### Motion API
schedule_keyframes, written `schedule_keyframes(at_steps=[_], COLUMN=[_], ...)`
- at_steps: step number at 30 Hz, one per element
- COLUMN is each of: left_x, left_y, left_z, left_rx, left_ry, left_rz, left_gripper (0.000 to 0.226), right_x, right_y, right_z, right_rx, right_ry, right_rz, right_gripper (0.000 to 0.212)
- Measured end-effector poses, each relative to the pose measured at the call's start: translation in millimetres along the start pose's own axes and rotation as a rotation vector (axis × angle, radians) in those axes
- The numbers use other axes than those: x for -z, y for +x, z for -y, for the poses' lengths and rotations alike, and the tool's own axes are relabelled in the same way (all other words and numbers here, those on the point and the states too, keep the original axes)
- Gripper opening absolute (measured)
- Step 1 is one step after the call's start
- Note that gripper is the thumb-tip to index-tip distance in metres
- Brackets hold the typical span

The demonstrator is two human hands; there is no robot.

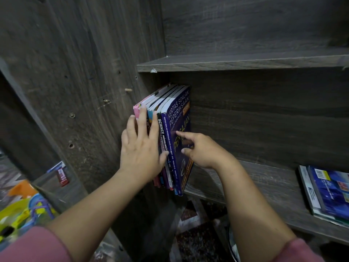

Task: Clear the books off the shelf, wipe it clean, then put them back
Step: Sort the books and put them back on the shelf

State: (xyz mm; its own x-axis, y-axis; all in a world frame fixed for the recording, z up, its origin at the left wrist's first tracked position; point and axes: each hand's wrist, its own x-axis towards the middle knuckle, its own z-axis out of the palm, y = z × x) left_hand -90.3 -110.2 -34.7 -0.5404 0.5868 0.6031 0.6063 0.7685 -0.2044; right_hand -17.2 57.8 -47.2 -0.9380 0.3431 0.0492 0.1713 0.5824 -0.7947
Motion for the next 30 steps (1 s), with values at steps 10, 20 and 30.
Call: schedule_keyframes(at_steps=[10,20,30], left_x=[21,47,119], left_y=[-7,-12,12], left_z=[4,-12,-11], left_rx=[-0.014,0.364,0.198], left_ry=[-0.201,-0.525,-0.081], left_rz=[-0.088,0.169,0.549], left_gripper=[0.048,0.042,0.017], right_x=[2,-1,2], right_y=[-7,-8,-17], right_z=[2,1,-1], right_rx=[0.003,-0.010,-0.046], right_ry=[-0.020,-0.014,-0.043], right_rz=[0.033,0.049,0.102], right_gripper=[0.061,0.061,0.061])
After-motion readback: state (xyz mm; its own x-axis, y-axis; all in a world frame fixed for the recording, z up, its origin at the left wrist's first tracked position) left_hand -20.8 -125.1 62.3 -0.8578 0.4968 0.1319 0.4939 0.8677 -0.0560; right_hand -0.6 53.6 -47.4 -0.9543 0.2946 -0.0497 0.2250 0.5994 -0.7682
